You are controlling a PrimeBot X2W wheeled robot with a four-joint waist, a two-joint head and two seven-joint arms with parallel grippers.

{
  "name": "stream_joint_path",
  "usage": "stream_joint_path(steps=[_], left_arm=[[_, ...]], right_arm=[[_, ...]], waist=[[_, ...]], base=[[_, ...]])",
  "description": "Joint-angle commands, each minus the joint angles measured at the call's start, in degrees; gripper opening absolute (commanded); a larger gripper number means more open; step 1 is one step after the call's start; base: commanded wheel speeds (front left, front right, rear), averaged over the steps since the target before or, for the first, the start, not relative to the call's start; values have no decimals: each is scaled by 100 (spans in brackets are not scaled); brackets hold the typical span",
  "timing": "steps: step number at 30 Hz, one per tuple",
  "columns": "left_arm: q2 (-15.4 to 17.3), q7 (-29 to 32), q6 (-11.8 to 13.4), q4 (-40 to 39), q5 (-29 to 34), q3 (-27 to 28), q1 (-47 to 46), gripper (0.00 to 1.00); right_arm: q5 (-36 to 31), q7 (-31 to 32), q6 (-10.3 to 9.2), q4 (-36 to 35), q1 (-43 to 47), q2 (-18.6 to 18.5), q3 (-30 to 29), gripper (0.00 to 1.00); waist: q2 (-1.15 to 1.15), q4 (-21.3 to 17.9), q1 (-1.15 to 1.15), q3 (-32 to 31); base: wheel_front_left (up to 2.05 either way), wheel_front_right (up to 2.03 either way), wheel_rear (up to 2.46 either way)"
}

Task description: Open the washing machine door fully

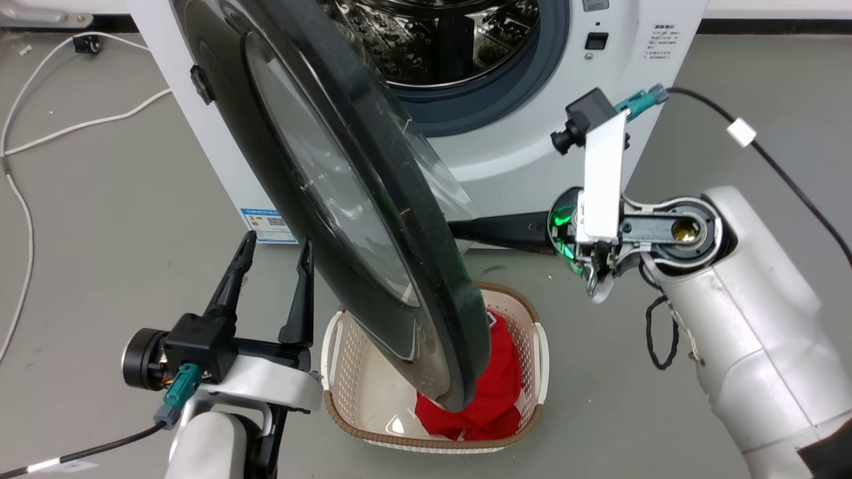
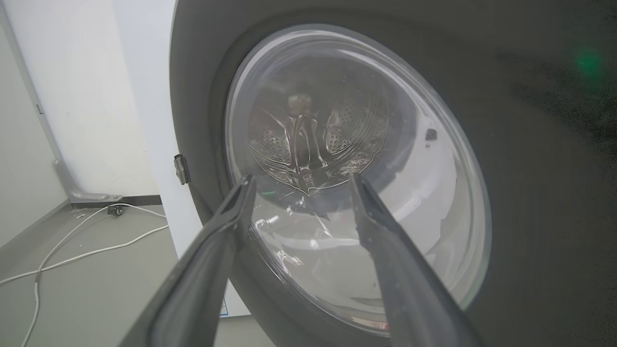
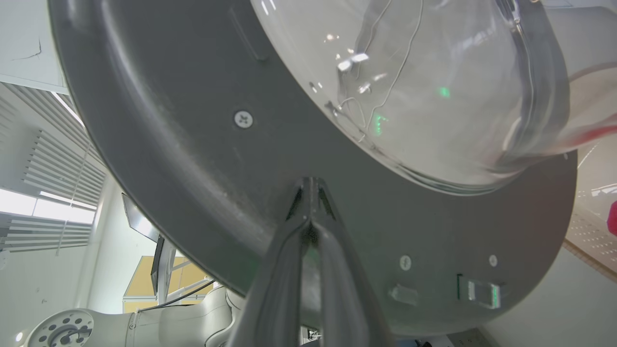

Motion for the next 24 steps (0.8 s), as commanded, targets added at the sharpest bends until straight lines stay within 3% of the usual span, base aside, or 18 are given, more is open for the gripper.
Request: stream_joint_path(steps=[1,9,17,24], left_arm=[[18,-15,-7,14,12,-29,78,100],[14,-15,-10,60,-27,-98,127,100],[12,-15,8,90,-53,0,328,100],[34,-15,53,82,-77,167,527,100]], right_arm=[[-23,-20,0,-60,175,43,33,0],[-115,-582,0,-309,537,98,-122,0],[-799,-3262,0,-141,1292,115,-1076,0],[-888,-4622,0,-48,1890,159,-1887,0]], waist=[[0,17,1,-28],[0,32,1,-146],[0,-82,1,-410],[0,-289,1,-552]], base=[[0,0,0],[0,0,0],[0,0,0],[0,0,0]])
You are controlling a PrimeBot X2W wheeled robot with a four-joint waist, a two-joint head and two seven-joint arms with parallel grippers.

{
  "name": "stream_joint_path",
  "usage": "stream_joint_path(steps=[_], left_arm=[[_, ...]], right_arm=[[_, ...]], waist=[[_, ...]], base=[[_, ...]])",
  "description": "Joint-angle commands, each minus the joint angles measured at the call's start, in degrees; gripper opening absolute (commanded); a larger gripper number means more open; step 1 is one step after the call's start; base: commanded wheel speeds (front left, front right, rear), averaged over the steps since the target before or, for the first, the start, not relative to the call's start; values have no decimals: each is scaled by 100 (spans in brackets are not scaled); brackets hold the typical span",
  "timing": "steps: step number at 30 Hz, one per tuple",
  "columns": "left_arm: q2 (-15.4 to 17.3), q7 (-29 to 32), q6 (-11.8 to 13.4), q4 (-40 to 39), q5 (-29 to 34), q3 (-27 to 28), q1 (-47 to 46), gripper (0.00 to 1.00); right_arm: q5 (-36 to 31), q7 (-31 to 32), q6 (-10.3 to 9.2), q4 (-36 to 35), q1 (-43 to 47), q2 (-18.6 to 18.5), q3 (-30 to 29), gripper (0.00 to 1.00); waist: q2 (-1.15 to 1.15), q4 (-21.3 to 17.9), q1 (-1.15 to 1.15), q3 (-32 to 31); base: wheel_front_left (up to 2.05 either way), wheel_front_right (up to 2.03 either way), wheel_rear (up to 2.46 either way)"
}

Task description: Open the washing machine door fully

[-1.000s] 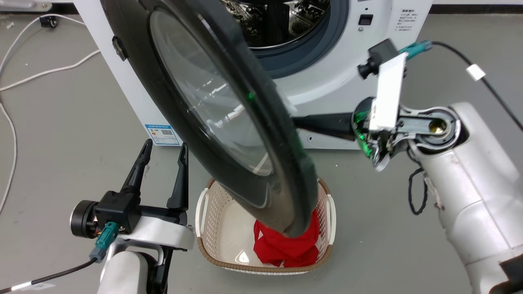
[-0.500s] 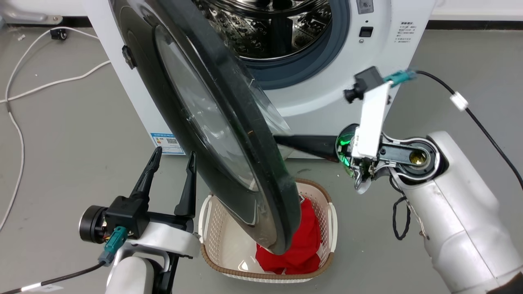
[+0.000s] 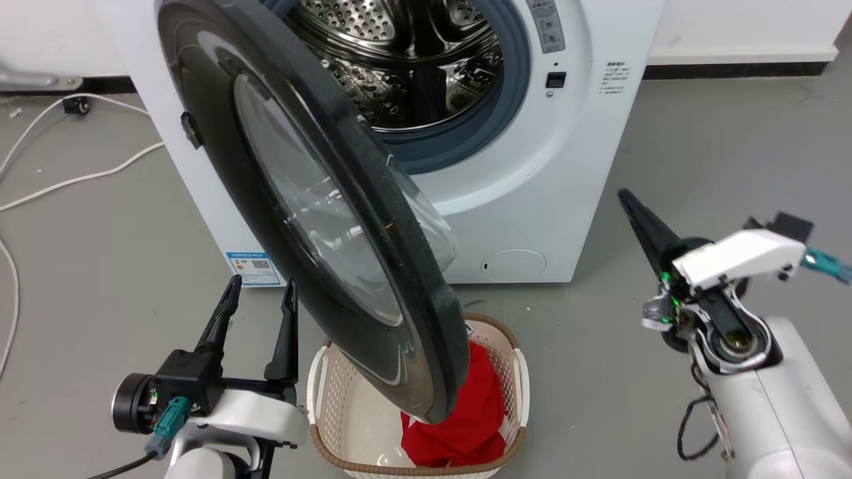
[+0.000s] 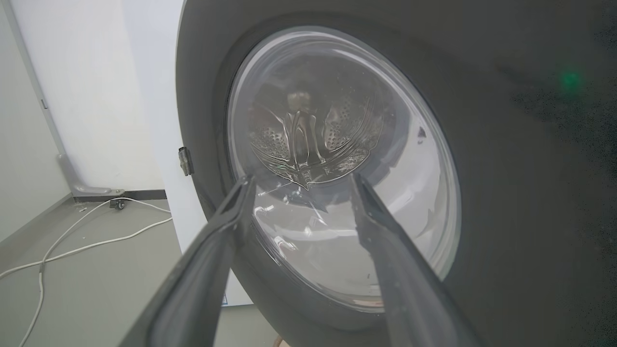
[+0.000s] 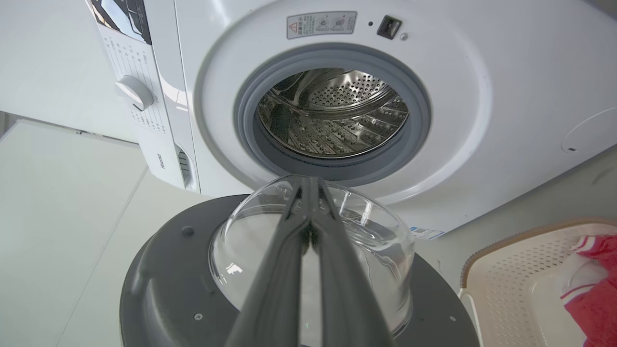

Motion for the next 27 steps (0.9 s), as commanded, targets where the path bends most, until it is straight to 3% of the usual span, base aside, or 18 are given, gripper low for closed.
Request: stream_joint_path(steps=[1,3,4,6,7,11,16,20,27], left_arm=[[11,-15,25,-12,-22,51,62,100],[15,-15,35,1,-33,97,100,100],[20,-15,40,11,-34,117,105,100],[17,-15,41,20,-28,151,97,100],[15,-15,44,20,-30,166,91,100],[10,-15,52,38,-37,227,80,100],[5,-15,48,65,-10,242,115,100],[-6,-15,62,67,-12,261,119,100],[-15,-15,77,4,16,280,92,100]], right_arm=[[-31,-211,0,-50,229,18,-140,0],[-62,-436,0,-141,460,9,-277,0],[33,-520,0,-179,595,51,-380,11],[-92,-764,0,-316,796,56,-478,65],[-157,-892,0,-408,905,62,-500,100],[-611,-1502,0,-775,1396,92,-537,100],[-2149,-2463,0,-1183,1837,-113,-379,100],[-4156,-2719,0,-1588,2028,-281,-542,100],[-7255,-2738,-1,-2864,2383,107,-1115,100]], waist=[[0,-71,1,-38],[0,-117,1,-57],[0,-135,1,-62],[0,-158,1,-62],[0,-164,1,-55],[0,-187,1,-49],[0,-199,1,-38],[0,-188,1,-51],[0,-142,1,-84]], base=[[0,0,0],[0,0,0],[0,0,0],[0,0,0],[0,0,0],[0,0,0],[0,0,0],[0,0,0],[0,0,0]])
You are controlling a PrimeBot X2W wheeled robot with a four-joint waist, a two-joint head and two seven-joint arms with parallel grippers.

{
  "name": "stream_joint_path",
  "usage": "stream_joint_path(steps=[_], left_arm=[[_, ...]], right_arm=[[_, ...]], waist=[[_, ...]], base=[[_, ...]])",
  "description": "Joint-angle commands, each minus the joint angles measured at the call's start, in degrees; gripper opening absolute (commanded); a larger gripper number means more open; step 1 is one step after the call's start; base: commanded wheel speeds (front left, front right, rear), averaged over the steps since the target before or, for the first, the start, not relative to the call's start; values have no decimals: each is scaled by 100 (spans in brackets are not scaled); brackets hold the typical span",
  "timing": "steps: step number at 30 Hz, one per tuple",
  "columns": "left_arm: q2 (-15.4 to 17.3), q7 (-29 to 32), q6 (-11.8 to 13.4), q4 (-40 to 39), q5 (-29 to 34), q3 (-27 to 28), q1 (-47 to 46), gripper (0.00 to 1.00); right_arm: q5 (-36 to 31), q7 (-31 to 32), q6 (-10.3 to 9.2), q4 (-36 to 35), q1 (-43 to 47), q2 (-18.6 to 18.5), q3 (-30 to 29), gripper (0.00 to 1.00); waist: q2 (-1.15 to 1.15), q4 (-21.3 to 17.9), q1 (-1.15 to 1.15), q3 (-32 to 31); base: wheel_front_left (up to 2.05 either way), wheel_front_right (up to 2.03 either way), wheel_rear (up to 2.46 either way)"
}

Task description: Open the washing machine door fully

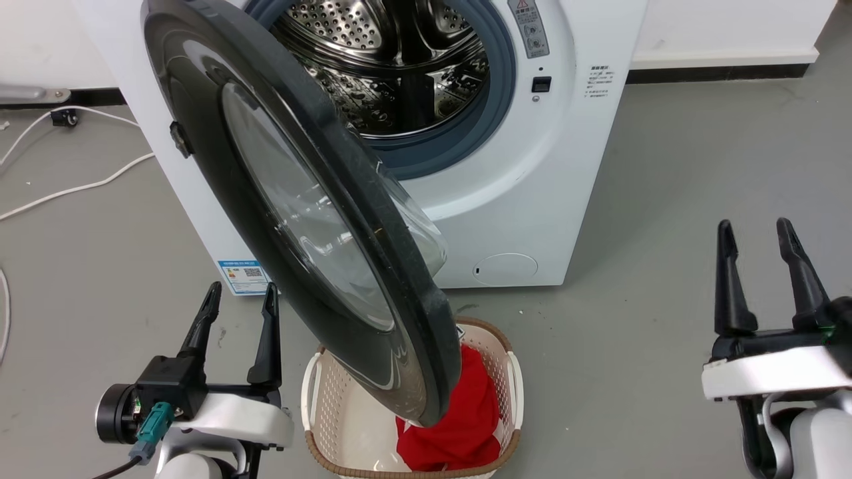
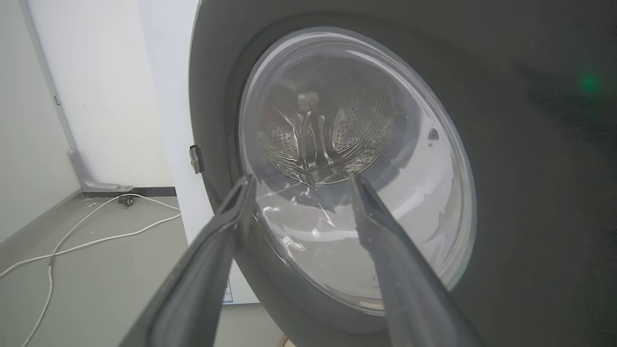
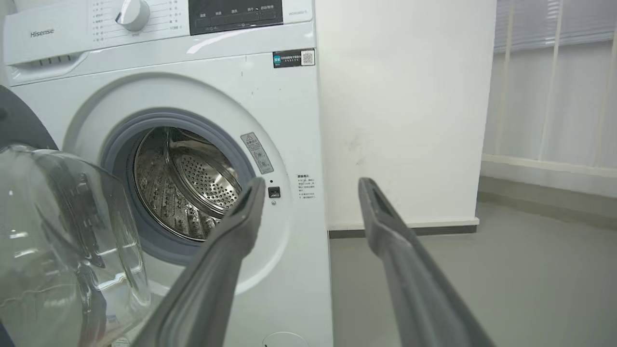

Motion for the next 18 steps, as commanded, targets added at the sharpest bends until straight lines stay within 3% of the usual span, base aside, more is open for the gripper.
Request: stream_joint_path(steps=[1,2,7,18], left_arm=[[-1,-15,21,-22,44,4,8,100],[0,-15,24,-50,51,8,-4,100],[5,-15,17,-82,88,3,12,100],[5,-15,1,-109,112,-19,73,100]], right_arm=[[-300,-6,-2,-148,152,53,-22,100],[-884,-7,-3,-424,287,132,-32,100],[-1392,69,-3,-647,641,226,31,100],[-891,110,-3,-68,929,254,111,100]], waist=[[0,9,0,-7],[0,22,0,-21],[0,45,0,-64],[0,32,0,-79]], base=[[0,0,0],[0,0,0],[0,0,0],[0,0,0]])
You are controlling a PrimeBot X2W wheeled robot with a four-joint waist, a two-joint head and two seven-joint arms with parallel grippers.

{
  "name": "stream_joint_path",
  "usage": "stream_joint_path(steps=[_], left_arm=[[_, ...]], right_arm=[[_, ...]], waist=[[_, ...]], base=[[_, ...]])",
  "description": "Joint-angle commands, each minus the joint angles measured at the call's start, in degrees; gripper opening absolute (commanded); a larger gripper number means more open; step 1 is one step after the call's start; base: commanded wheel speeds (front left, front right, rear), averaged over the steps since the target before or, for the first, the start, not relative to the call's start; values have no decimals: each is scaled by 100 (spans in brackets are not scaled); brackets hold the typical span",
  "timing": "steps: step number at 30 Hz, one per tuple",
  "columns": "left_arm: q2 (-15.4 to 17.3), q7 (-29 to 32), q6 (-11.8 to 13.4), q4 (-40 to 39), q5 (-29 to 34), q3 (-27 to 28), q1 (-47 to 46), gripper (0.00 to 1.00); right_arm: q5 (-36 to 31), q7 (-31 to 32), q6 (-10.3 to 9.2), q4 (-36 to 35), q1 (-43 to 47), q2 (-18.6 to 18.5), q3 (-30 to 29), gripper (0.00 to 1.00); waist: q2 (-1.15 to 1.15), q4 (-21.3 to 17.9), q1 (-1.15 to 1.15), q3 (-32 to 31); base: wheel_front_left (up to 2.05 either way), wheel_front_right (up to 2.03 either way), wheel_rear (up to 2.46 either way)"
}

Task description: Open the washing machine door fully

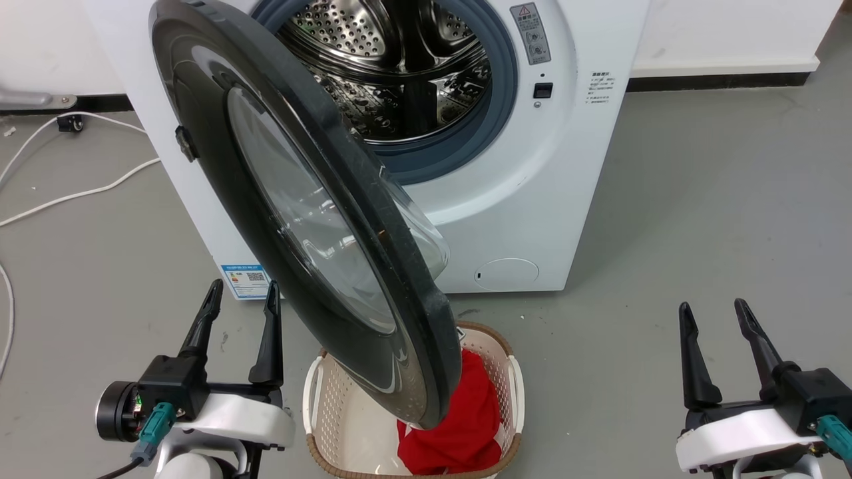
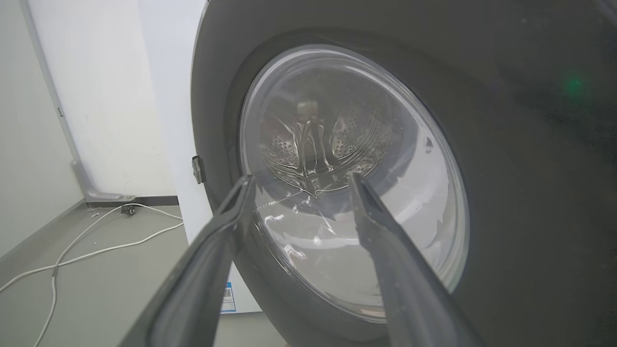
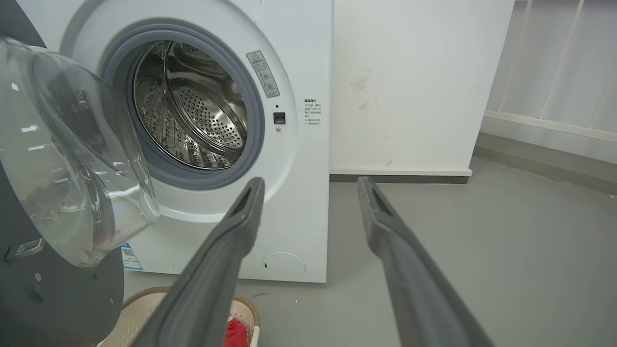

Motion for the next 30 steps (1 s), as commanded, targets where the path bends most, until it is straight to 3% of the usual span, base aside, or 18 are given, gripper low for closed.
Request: stream_joint_path(steps=[1,13,15,16,30], left_arm=[[9,-15,-5,-7,24,-4,62,100],[43,-15,-10,66,39,-29,26,100],[44,-15,-16,78,18,-39,25,24],[49,-15,-21,82,6,-40,21,0],[39,-15,-9,-282,-51,5,-113,0]], right_arm=[[7,-31,-4,40,-50,20,4,100],[48,-92,-4,244,-199,21,8,100],[62,-100,-4,261,-207,21,21,100],[67,-105,-4,268,-214,21,27,100],[123,-133,-4,357,-278,21,57,100]], waist=[[0,-10,0,3],[0,-35,0,30],[0,-37,0,36],[0,-37,0,41],[0,-16,0,89]], base=[[0,0,0],[0,0,0],[0,0,0],[0,0,0],[0,0,0]])
